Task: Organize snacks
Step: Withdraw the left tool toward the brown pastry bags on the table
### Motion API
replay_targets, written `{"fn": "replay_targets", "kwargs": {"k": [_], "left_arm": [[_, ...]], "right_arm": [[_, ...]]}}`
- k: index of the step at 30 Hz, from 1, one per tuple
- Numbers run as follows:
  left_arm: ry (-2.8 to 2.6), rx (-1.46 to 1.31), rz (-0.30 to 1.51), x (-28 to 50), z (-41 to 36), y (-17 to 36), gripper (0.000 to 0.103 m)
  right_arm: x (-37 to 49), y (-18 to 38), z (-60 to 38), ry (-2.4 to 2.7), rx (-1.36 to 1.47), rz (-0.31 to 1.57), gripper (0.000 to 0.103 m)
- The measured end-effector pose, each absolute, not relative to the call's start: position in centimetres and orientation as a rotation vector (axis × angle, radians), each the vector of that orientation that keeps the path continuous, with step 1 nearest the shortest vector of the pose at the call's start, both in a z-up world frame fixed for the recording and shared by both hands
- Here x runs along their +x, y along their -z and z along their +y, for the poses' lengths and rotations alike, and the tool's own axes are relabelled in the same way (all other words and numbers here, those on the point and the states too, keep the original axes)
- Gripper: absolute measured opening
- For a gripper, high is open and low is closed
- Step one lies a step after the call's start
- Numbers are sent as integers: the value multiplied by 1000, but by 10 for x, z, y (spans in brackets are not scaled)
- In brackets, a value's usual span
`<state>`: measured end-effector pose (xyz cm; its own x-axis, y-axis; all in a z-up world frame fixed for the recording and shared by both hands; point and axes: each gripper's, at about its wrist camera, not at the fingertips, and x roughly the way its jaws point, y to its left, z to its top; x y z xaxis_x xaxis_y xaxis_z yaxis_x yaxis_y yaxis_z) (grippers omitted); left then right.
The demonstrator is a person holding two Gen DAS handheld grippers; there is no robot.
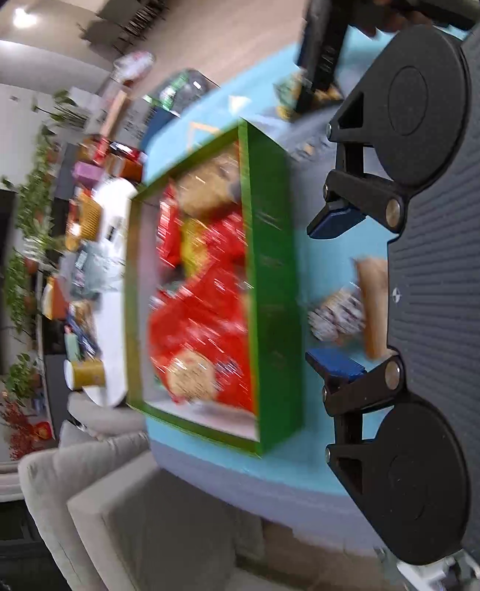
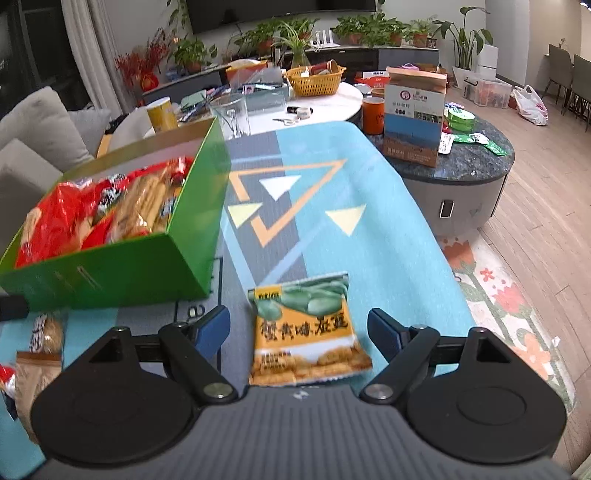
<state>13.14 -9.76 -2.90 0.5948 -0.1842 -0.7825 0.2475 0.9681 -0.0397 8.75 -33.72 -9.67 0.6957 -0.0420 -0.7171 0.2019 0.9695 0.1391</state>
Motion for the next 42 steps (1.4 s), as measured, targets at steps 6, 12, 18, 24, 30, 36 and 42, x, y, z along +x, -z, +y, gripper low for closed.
{"fn": "replay_targets", "kwargs": {"k": [6,12,18,24,30,36,42], "left_arm": [[240,76,964,114,-85,39,63],[235,71,1003,101,-83,51,63],[240,85,1033,96,-91,58,63],[231,94,1073,96,-95,67,63],[218,85,1083,101,-99,72,64],[217,97,1079,103,-103,77,65],[256,122,1045,98,-104,78,61]], "right_arm": [[86,100,-332,141,207,808,68],[85,102,-329,146,192,814,68],[83,103,-327,144,183,812,69],[86,104,-325,147,154,811,70],[86,106,-320,151,110,809,70],[87,107,-317,148,81,809,69],[85,103,-315,132,71,807,68]]}}
